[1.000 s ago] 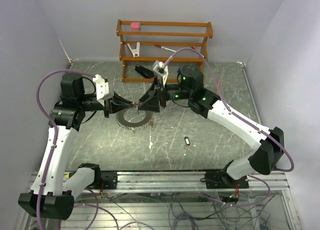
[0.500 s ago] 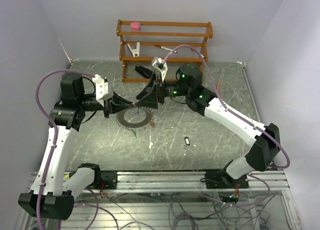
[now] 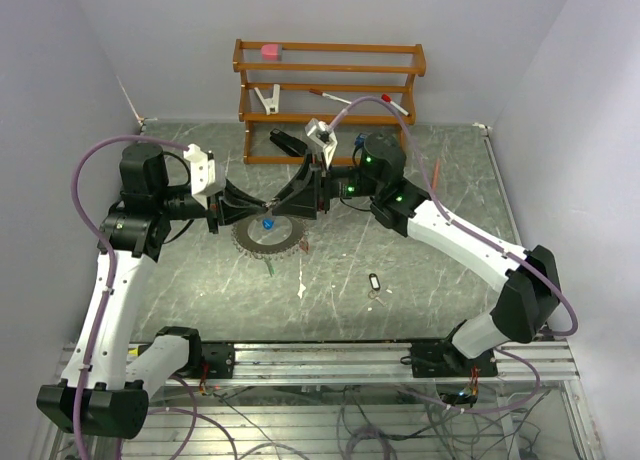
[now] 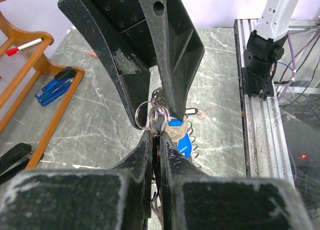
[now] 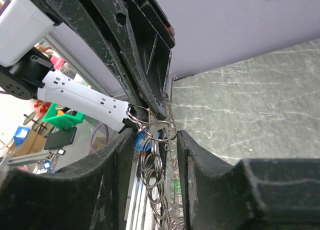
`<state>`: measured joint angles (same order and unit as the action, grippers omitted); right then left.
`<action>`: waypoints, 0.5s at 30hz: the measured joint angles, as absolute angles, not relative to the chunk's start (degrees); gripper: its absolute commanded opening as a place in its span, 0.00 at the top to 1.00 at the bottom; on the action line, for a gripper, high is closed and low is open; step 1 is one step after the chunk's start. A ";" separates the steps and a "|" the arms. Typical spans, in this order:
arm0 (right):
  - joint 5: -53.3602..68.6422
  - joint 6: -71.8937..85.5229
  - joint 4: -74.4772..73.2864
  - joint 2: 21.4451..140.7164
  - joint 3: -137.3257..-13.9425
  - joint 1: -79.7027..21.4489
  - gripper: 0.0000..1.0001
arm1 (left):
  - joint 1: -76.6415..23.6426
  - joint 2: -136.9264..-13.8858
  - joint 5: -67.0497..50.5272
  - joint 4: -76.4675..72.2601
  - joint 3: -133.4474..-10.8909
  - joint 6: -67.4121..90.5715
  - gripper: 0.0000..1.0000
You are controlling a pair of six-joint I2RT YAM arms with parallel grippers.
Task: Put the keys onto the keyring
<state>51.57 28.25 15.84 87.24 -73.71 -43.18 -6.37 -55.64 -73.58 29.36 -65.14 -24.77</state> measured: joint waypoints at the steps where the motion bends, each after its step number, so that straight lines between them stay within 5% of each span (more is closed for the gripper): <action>1: 51.66 28.51 16.29 87.24 -73.49 -43.18 0.63 | -6.37 -55.70 -73.52 29.39 -65.14 -24.71 0.93; 15: 51.27 29.10 14.39 87.88 -75.61 -43.18 0.59 | -6.37 -55.72 -73.52 28.23 -65.14 -24.16 0.93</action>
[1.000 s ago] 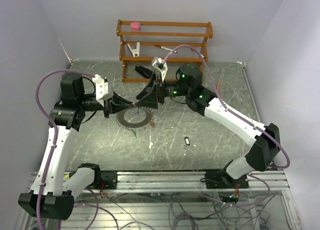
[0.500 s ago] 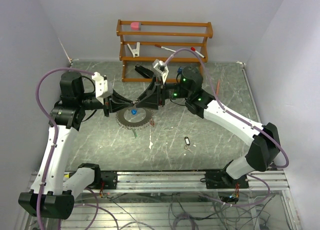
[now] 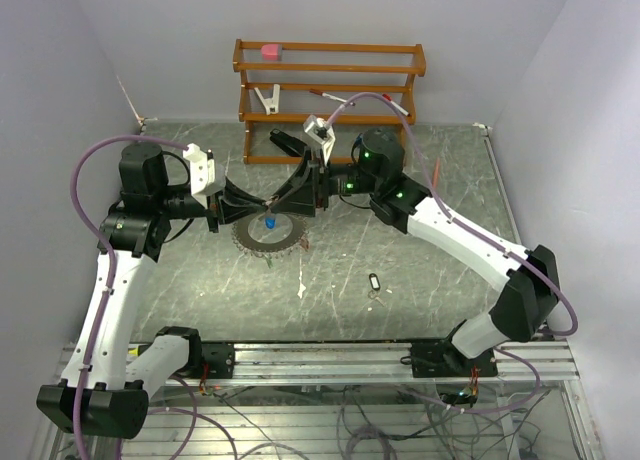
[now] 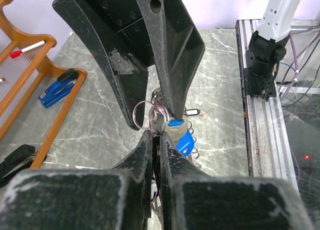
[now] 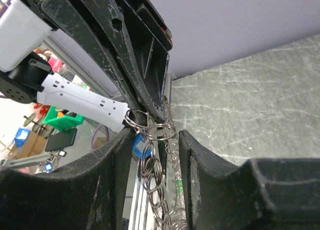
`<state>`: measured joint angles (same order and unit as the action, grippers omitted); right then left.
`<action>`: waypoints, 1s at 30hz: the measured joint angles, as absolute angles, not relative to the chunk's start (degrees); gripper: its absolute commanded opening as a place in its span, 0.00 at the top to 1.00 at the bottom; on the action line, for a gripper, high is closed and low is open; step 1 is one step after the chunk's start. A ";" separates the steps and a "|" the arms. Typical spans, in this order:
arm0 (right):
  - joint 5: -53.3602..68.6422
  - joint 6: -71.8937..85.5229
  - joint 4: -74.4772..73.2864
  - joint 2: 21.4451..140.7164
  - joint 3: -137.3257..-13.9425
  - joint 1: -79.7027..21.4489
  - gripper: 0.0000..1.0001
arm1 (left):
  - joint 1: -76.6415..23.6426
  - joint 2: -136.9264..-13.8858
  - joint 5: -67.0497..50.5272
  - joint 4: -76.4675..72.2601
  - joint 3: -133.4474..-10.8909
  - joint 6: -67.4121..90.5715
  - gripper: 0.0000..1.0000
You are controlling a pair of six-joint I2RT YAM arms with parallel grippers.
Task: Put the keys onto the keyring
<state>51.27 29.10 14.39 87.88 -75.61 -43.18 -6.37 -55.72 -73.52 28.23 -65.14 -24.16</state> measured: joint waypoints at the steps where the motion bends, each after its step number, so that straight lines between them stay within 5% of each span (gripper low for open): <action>1: 50.92 28.14 12.80 87.77 -76.07 -43.20 0.58 | -6.37 -55.72 -73.41 28.32 -65.14 -24.27 0.93; 11: 46.15 20.29 -1.08 85.65 -79.40 -43.05 0.55 | -6.37 -55.70 -73.36 28.47 -65.14 -24.38 0.93; 30: 49.21 24.95 5.91 85.60 -79.40 -42.96 0.50 | -6.37 -55.72 -73.47 27.64 -65.14 -24.32 0.93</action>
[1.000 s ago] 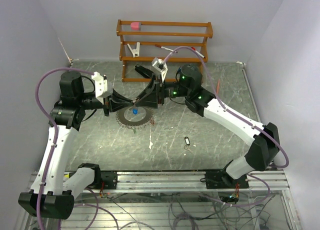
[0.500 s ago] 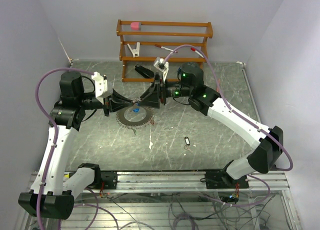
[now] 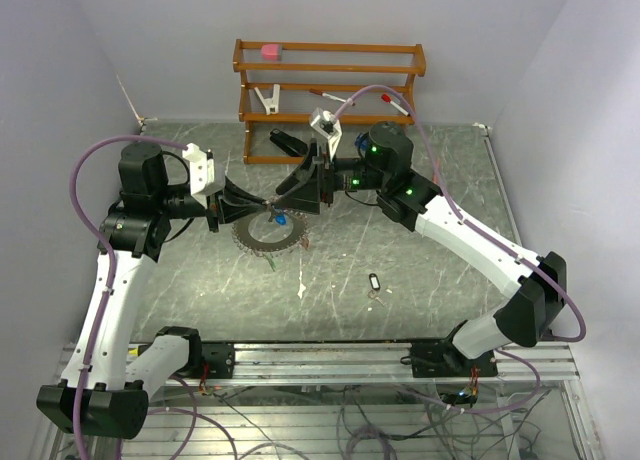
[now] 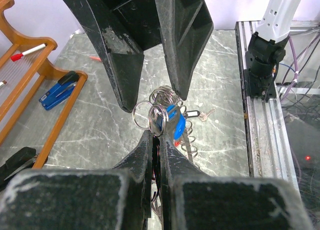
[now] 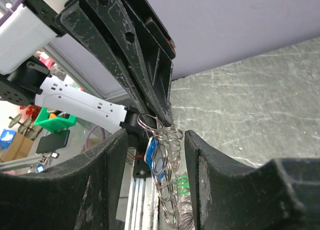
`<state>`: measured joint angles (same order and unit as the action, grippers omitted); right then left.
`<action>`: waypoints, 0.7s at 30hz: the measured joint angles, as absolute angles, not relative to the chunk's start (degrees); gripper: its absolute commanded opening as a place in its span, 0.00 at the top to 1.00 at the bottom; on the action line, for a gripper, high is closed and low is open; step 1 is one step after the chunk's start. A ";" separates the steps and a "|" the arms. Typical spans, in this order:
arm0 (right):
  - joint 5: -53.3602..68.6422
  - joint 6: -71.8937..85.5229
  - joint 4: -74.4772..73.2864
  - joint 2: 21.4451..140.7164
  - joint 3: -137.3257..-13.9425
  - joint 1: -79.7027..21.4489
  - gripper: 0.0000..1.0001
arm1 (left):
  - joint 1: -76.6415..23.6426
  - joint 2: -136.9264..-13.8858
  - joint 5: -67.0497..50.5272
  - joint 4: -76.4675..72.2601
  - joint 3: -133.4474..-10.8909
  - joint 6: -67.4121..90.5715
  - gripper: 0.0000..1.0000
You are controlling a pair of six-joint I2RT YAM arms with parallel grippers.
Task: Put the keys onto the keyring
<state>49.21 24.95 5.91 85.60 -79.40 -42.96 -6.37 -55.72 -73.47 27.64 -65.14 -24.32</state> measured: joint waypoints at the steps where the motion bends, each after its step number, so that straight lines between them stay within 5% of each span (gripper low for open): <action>1: 49.56 24.95 6.42 85.62 -79.40 -42.96 0.50 | -6.37 -55.70 -73.58 27.64 -65.14 -24.32 0.93; 15: 53.17 26.33 12.78 87.29 -77.03 -42.96 0.56 | -6.37 -55.72 -74.94 26.79 -65.14 -22.63 0.93; 21: 53.41 26.68 14.13 87.57 -76.31 -42.96 0.89 | -6.37 -55.72 -75.20 25.21 -65.14 -21.08 0.93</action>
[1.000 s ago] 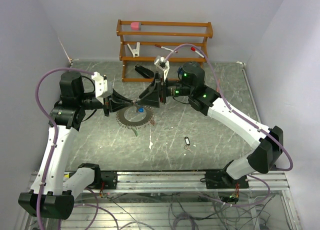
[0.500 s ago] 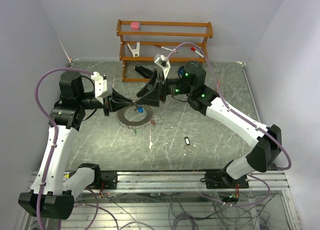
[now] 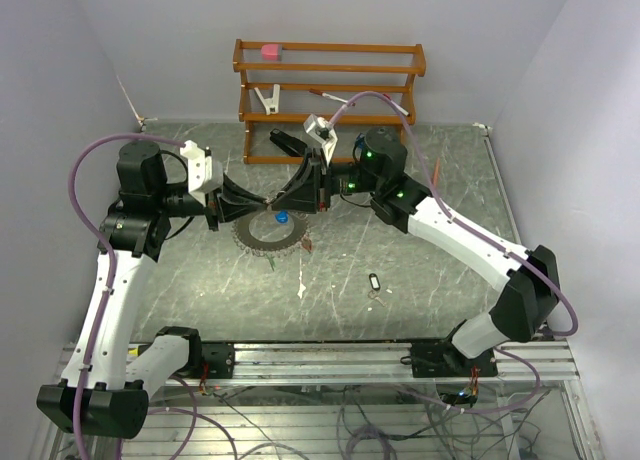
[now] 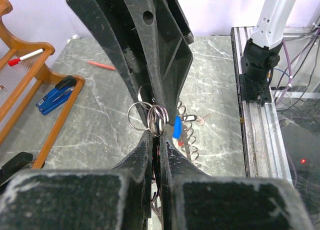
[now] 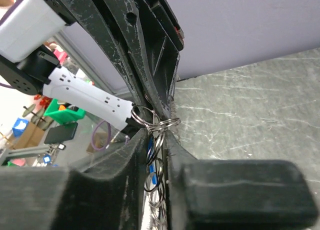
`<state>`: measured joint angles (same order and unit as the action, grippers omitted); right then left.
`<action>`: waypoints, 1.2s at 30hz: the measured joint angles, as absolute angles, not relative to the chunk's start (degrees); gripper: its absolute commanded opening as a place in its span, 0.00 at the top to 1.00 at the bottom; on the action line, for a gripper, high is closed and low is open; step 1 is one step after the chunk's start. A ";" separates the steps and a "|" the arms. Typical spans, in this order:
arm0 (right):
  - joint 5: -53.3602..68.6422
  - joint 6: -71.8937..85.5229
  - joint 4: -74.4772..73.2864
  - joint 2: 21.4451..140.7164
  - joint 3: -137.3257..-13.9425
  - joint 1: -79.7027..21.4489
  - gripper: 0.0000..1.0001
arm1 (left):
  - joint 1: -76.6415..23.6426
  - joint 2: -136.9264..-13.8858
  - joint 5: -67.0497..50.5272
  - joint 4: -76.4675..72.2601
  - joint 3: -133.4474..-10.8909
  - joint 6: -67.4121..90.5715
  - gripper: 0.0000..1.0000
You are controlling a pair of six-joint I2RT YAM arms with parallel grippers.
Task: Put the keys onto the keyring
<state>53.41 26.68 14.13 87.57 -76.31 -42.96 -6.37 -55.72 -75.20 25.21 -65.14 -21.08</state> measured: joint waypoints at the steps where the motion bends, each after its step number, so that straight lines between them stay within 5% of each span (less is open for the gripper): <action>1: 53.67 27.14 14.46 87.64 -76.34 -42.96 0.90 | -6.37 -55.72 -74.91 25.02 -65.14 -20.86 0.93; 6: 54.02 27.05 14.70 87.70 -76.38 -43.03 0.99 | -6.37 -55.77 -74.96 24.99 -65.12 -20.71 0.91; 13: 53.93 26.04 13.21 87.92 -76.42 -43.11 1.00 | -6.37 -55.83 -73.71 27.00 -65.12 -23.14 0.69; 19: 52.40 23.27 7.35 88.16 -76.47 -43.16 1.00 | -6.37 -55.94 -72.20 31.24 -65.14 -27.05 0.61; 36: 44.93 18.87 -5.85 89.38 -83.44 -43.33 1.00 | -6.66 -57.23 -70.61 36.88 -66.96 -31.75 0.59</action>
<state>44.93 18.87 -5.85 89.38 -83.44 -43.33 -6.66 -57.23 -70.61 36.88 -66.96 -31.75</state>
